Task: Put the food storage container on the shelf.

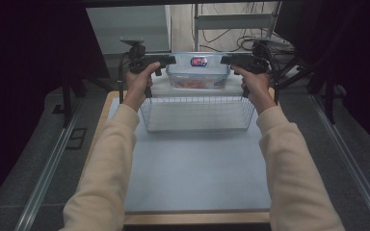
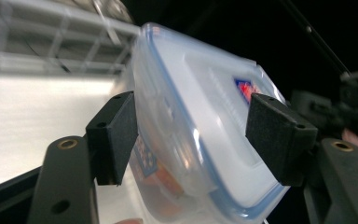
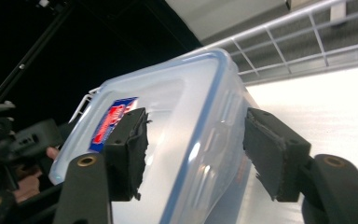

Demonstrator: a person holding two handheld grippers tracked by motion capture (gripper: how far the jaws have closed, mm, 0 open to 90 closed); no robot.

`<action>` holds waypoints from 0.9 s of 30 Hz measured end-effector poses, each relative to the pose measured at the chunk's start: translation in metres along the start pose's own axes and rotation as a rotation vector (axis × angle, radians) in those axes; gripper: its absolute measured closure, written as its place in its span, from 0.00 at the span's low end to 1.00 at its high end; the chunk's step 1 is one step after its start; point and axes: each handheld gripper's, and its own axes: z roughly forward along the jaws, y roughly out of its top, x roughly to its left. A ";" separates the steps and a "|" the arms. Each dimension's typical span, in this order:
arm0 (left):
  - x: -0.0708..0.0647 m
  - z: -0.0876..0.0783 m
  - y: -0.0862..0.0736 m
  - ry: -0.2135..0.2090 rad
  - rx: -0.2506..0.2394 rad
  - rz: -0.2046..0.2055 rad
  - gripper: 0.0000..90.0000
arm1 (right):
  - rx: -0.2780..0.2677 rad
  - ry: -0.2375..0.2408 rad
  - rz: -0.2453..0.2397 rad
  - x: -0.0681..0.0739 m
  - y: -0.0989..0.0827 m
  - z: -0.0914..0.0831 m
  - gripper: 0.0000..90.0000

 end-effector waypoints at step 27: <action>-0.042 -0.119 -0.155 -0.055 0.106 0.302 0.32 | 0.087 0.107 -0.539 -0.005 -0.139 -0.123 0.26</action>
